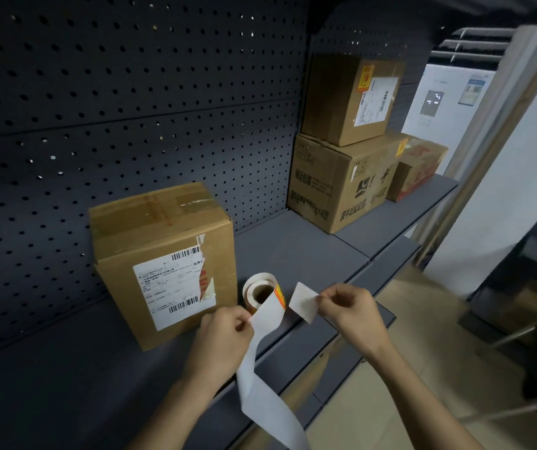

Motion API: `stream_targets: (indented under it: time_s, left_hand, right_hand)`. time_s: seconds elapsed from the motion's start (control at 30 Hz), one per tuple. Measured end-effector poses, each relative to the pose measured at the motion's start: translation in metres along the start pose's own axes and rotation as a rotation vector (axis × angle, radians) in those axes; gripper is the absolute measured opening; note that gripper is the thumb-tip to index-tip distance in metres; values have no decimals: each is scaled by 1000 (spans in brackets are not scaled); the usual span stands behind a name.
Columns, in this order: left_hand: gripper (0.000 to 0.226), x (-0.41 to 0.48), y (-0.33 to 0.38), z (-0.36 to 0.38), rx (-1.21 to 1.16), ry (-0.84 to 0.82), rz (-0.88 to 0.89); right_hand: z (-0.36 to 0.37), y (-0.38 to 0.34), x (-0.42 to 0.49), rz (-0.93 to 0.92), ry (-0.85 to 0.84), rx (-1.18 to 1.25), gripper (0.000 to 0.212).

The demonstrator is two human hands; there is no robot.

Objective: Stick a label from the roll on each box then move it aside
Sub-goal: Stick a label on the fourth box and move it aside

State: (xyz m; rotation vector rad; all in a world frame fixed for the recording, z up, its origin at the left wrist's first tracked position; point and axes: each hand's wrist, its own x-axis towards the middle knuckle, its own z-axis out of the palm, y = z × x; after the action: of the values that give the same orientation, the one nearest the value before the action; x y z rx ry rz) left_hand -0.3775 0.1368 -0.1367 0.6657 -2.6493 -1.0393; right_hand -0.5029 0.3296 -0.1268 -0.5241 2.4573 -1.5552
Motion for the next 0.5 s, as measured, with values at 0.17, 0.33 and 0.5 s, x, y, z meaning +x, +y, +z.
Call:
stream_targets:
  time_s: [0.17,0.33,0.5]
  left_hand:
    - [5,-5,6,-5,-111,-37,3]
    - [5,-10,30,-14,-523,-25,-8]
    - [14,-16,46,-26,-902,-72,-135]
  right_hand:
    - [-1,-15,-6,-75,54,35,15]
    - [16,-34,-17,-225,97,-5,14]
    - [35,-45,-30,-575,124,-212,5]
